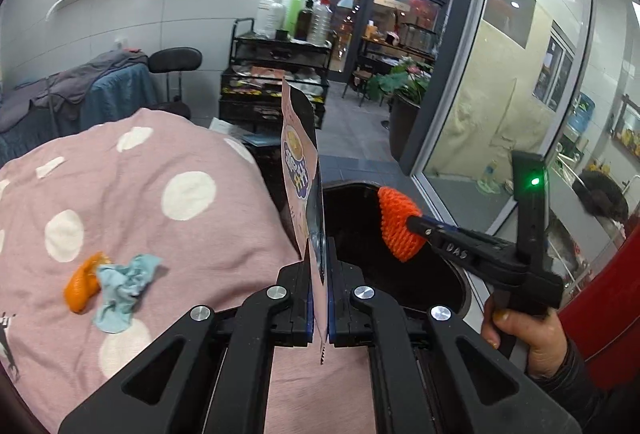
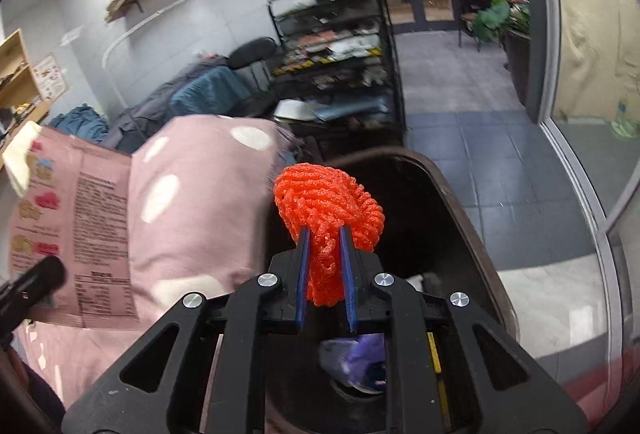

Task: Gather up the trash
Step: 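Carry the orange foam net over the bin and open the right gripper while the left carries the packet, then lower the pink snack packet into the bin and open the left gripper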

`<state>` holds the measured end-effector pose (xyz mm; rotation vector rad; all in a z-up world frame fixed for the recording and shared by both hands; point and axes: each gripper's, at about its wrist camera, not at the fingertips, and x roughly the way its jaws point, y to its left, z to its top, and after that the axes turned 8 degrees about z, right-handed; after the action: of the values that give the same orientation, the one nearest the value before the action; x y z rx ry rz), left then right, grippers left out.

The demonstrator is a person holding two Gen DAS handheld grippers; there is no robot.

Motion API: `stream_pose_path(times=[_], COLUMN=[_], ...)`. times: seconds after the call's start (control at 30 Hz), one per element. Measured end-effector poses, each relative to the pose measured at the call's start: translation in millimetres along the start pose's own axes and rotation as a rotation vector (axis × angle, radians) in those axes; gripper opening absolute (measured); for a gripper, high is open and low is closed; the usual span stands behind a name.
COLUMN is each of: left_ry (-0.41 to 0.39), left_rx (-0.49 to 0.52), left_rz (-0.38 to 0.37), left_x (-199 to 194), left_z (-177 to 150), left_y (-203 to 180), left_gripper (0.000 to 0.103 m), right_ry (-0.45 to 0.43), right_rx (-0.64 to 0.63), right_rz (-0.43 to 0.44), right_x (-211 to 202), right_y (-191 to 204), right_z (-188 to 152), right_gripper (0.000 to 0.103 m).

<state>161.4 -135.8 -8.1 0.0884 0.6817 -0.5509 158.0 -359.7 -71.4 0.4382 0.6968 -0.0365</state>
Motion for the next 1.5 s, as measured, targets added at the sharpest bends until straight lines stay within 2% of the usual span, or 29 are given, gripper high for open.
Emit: stream_pose_path(times=[0.2, 0.23, 0.3, 0.33, 0.37, 0.53, 0.77, 1.07, 1.2, 1.3, 1.4, 1.47, 1.5], left_ry=[0.055, 0.062, 0.081, 0.092, 0.103, 0.155, 0.254, 0.352, 0.41, 0.426, 0.428, 0.42, 0.413], left_rx=[0.035, 0.038, 0.038, 0.035, 0.03, 0.019, 0.006, 0.095, 0.117, 0.137, 0.165, 0.194, 0.202], left_rz=[-0.021, -0.024, -0.034, -0.04, -0.045, -0.071, -0.114, -0.054, -0.049, -0.046, -0.04, -0.028, -0.025], left_x=[22.2, 24.6, 30.0, 33.3, 35.5, 47.6, 72.1, 97.1, 111.6, 116.4, 118.9, 118.1, 117.5], left_z=[-2.2, -2.6, -3.9, -4.6, -6.0, -10.2, -9.5, -14.6, -13.5, -15.4, -16.7, -18.6, -18.8], left_y=[-19.8, -22.2, -25.5, -26.3, -26.4, -31.1, -40.5, -68.2, -72.5, -77.2, -81.9, -85.0, -86.5], left_gripper=[0.005, 0.005, 0.005, 0.005, 0.005, 0.005, 0.005, 0.005, 0.005, 0.005, 0.011, 0.027, 0.046], right_ry=[0.086, 0.101, 0.104, 0.094, 0.083, 0.05, -0.022, -0.044, -0.053, -0.056, -0.059, -0.061, -0.062], right_rx=[0.021, 0.044, 0.067, 0.08, 0.083, 0.092, 0.138, 0.175, 0.181, 0.186, 0.192, 0.192, 0.192], right_rz=[-0.031, -0.027, -0.017, -0.021, -0.022, -0.023, -0.068, -0.103, -0.108, -0.113, -0.117, -0.119, -0.121], right_x=[26.2, 30.5, 33.4, 31.9, 29.3, 19.7, -0.2, -13.5, -16.5, -17.4, -19.2, -20.0, -20.1], right_y=[-22.6, -27.7, -34.0, -36.1, -35.8, -40.8, -51.4, -68.9, -72.8, -75.8, -78.3, -79.5, -79.9], right_z=[-18.2, -23.1, -26.8, -29.7, -32.2, -32.9, -26.7, -21.5, -20.2, -20.0, -21.3, -20.8, -20.4], right_gripper=[0.016, 0.021, 0.04, 0.058, 0.068, 0.069, 0.074, 0.075, 0.076, 0.078, 0.08, 0.082, 0.083])
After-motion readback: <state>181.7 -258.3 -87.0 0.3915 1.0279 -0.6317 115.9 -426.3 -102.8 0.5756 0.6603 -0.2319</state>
